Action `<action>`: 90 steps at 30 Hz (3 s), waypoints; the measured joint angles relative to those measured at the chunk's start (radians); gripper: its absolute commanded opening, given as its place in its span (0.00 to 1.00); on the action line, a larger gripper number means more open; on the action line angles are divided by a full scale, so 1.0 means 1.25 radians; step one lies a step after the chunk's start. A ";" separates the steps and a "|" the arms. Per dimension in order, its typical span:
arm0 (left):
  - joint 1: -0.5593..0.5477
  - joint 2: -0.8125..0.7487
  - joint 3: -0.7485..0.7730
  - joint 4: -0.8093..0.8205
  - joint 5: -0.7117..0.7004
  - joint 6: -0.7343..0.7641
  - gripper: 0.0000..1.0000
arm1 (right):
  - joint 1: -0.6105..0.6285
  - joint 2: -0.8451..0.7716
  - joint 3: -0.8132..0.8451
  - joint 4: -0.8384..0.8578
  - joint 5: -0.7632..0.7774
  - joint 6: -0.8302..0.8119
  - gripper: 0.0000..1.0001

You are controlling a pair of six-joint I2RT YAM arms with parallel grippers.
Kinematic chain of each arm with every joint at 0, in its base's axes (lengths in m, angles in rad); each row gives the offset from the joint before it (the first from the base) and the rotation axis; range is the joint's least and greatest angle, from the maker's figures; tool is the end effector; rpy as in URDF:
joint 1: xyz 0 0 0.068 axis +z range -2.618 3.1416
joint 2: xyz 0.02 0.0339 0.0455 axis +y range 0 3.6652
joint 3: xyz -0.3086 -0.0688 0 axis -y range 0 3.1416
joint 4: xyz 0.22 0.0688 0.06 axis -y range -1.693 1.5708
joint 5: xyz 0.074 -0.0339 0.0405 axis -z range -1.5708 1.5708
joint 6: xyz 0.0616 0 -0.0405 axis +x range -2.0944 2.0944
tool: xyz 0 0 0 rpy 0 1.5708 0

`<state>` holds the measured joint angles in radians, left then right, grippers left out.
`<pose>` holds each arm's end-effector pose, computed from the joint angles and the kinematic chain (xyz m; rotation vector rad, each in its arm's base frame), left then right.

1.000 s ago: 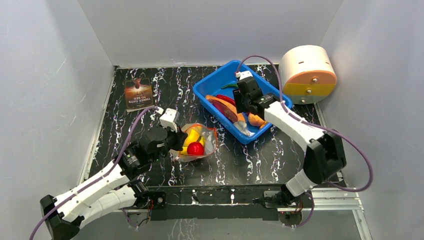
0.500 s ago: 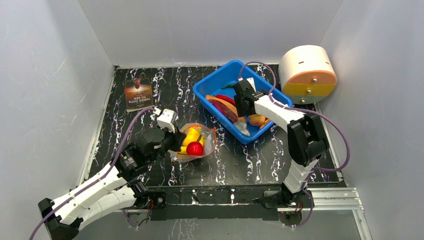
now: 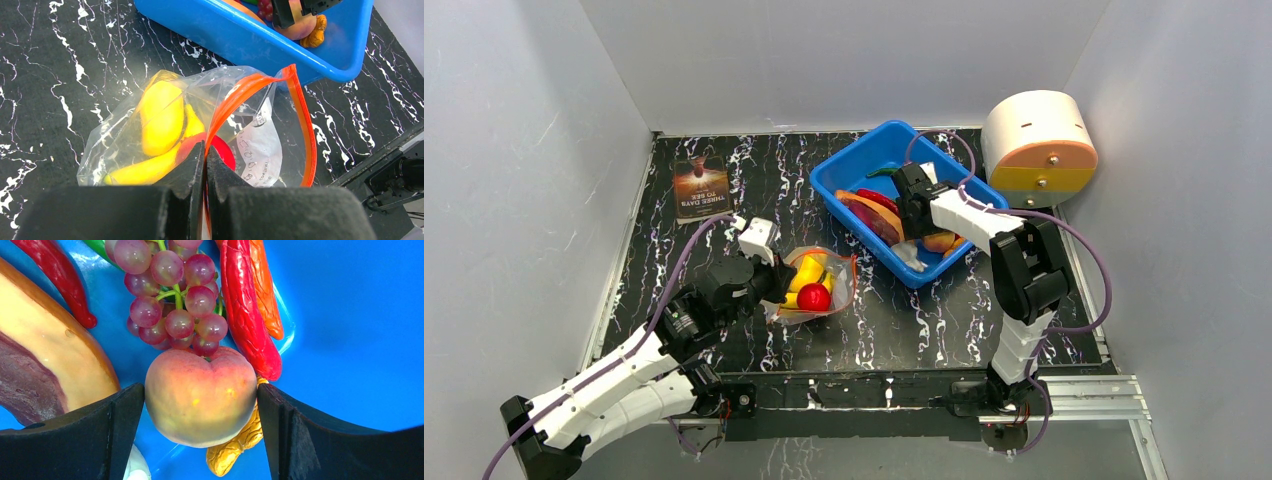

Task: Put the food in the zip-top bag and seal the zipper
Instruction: Pick up the fake fruit from the bin, then place the fake fruit in the zipper food storage bag.

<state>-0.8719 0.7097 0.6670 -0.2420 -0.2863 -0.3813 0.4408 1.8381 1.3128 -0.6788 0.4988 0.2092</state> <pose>0.1008 -0.0929 0.3278 0.2591 1.8698 -0.6055 0.3453 0.1303 0.2331 -0.1785 2.5978 -0.4738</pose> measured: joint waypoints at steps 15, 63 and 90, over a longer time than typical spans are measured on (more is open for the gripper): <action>0.000 0.000 0.000 0.000 0.001 -0.006 0.00 | -0.003 -0.001 -0.002 0.005 -0.004 -0.005 0.56; 0.000 0.065 0.013 0.048 0.022 -0.037 0.00 | 0.093 -0.511 -0.133 0.091 -0.611 0.133 0.47; 0.003 0.026 0.022 0.048 0.052 -0.125 0.00 | 0.356 -0.443 -0.246 0.366 -0.601 0.313 0.49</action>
<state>-0.8677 0.7422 0.6941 -0.1822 -0.2214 -0.5381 0.8852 1.2842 1.0050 -0.2214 -0.2520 0.6003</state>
